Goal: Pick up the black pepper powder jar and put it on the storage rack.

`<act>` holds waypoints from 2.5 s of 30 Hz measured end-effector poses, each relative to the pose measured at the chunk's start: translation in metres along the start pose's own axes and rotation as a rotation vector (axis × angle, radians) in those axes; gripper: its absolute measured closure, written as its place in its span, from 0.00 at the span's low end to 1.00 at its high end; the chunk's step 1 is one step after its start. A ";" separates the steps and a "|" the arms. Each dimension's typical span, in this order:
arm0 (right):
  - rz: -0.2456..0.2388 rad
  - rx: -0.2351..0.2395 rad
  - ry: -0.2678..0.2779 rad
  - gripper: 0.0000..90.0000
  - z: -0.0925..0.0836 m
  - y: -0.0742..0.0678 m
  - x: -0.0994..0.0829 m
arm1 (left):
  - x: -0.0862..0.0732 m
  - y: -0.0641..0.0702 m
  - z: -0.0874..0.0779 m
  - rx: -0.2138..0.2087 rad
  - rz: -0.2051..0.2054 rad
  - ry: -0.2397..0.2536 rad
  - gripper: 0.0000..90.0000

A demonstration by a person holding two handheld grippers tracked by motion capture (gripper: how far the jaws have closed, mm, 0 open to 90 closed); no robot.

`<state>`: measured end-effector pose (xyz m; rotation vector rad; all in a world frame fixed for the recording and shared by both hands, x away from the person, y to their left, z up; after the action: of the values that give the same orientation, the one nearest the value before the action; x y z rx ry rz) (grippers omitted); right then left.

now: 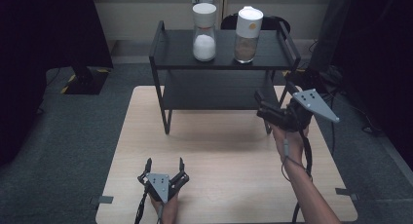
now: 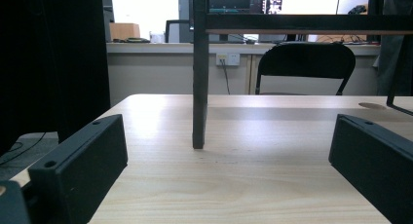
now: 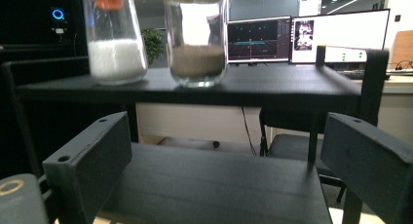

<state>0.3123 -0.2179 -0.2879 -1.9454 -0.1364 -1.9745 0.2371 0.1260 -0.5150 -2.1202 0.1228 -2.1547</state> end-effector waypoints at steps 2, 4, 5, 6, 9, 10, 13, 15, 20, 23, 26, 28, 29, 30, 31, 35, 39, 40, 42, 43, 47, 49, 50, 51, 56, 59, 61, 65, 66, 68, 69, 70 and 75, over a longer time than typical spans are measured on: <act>0.002 0.000 0.005 0.04 -0.005 0.000 -0.006 | 0.000 0.000 0.000 0.000 0.000 0.000 0.00; 0.006 0.008 0.007 0.04 -0.011 0.001 -0.014 | 0.000 0.000 0.000 0.000 0.000 0.000 0.00; 0.001 0.009 0.005 0.04 -0.013 0.001 -0.017 | 0.000 0.000 0.000 0.000 0.000 0.000 0.00; -0.007 0.013 0.002 0.04 -0.017 0.001 -0.021 | 0.000 0.000 0.000 0.000 0.000 0.000 0.00; -0.008 0.019 0.006 0.04 -0.024 0.003 -0.031 | 0.000 0.000 0.000 0.000 0.000 0.000 0.00; -0.012 0.020 0.009 0.04 -0.027 0.003 -0.034 | 0.000 0.000 0.000 0.000 0.000 0.000 0.00; -0.020 0.017 0.008 0.03 -0.034 0.004 -0.047 | 0.000 0.000 0.000 0.000 0.000 0.000 0.00; -0.020 0.016 0.010 0.03 -0.039 0.003 -0.057 | 0.000 0.000 0.000 -0.002 0.000 0.000 0.00; -0.056 -0.008 0.022 0.01 -0.049 0.001 -0.087 | 0.000 0.000 0.000 -0.004 0.000 0.001 0.00; -0.062 -0.024 0.022 0.01 -0.053 0.001 -0.109 | 0.000 0.000 0.000 -0.006 -0.001 0.002 0.00; -0.054 -0.030 0.013 0.00 -0.057 0.001 -0.129 | 0.000 0.000 -0.001 -0.006 -0.001 0.002 0.00; -0.069 -0.039 0.012 0.00 -0.060 0.001 -0.141 | 0.000 0.000 -0.001 -0.006 -0.001 0.002 0.00; -0.072 -0.037 0.011 0.00 -0.062 0.001 -0.147 | 0.000 0.000 -0.001 -0.006 -0.001 0.002 0.00; -0.079 -0.036 0.007 0.00 -0.063 0.001 -0.152 | 0.000 0.000 -0.001 -0.006 -0.001 0.002 0.00; -0.078 -0.042 0.006 0.00 -0.065 0.001 -0.157 | 0.000 0.000 -0.001 -0.006 -0.001 0.002 0.00; -0.071 -0.044 0.003 0.00 -0.071 0.004 -0.179 | 0.000 0.000 -0.001 -0.005 -0.001 0.002 0.00; -0.074 -0.062 -0.019 0.00 -0.074 0.006 -0.195 | 0.000 0.000 -0.001 -0.005 0.000 0.002 0.00; -0.080 -0.068 -0.019 0.00 -0.074 0.007 -0.198 | 0.000 0.000 -0.001 -0.005 0.000 0.002 0.00; -0.082 -0.075 -0.019 0.00 -0.075 0.007 -0.203 | 0.000 0.000 -0.001 -0.004 -0.001 0.002 0.00; -0.081 -0.079 -0.017 0.00 -0.075 0.008 -0.206 | 0.000 0.000 -0.001 -0.004 0.000 0.002 0.00; -0.086 -0.088 -0.026 0.00 -0.076 0.010 -0.214 | 0.000 0.000 -0.001 -0.004 0.000 0.002 0.00; -0.090 -0.089 -0.019 0.00 -0.077 0.010 -0.218 | 0.000 0.000 -0.001 -0.004 -0.001 0.002 0.00; -0.095 -0.093 -0.015 0.00 -0.077 0.010 -0.220 | 0.000 0.000 -0.001 -0.004 0.000 0.002 0.00; -0.098 -0.093 -0.013 0.00 -0.078 0.011 -0.221 | 0.000 0.000 -0.001 -0.004 0.000 0.002 0.00; -0.102 -0.098 -0.009 0.00 -0.078 0.012 -0.223 | 0.000 0.000 -0.001 -0.004 0.000 0.002 0.00; -0.093 -0.101 -0.008 0.00 -0.079 0.012 -0.224 | 0.000 0.000 -0.001 -0.005 0.000 0.002 0.00; -0.091 -0.108 -0.001 0.00 -0.079 0.012 -0.225 | 0.000 0.000 -0.001 -0.005 0.000 0.002 0.00; -0.089 -0.107 0.001 0.00 -0.080 0.012 -0.225 | 0.000 0.000 -0.001 -0.005 0.000 0.002 0.00; -0.088 -0.108 0.001 0.00 -0.080 0.012 -0.225 | 0.000 0.000 -0.001 -0.005 0.000 0.002 0.00; -0.085 -0.106 -0.001 0.00 -0.079 0.013 -0.224 | 0.000 0.000 -0.001 -0.005 0.000 0.002 0.00; -0.085 -0.107 -0.001 0.00 -0.079 0.013 -0.224 | 0.000 0.000 -0.001 -0.005 0.000 0.002 0.00; -0.085 -0.107 -0.002 0.00 -0.079 0.013 -0.224 | 0.000 0.000 -0.001 -0.005 0.000 0.002 0.00; -0.080 -0.111 -0.003 0.00 -0.079 0.013 -0.224 | 0.000 0.000 -0.001 -0.005 0.000 0.002 0.00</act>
<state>0.2376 -0.2127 -0.5140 -2.0420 -0.1090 -2.0711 0.2360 0.1258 -0.5152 -2.1211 0.1286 -2.1585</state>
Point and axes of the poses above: each handheld gripper's, and its own axes: z roughly forward along the jaws, x roughly out of its top, y roughly to its right, the point moved 8 cm from there along z, roughly forward along the jaws, and after that the axes turned 8 degrees about z, right-handed, at the moved point
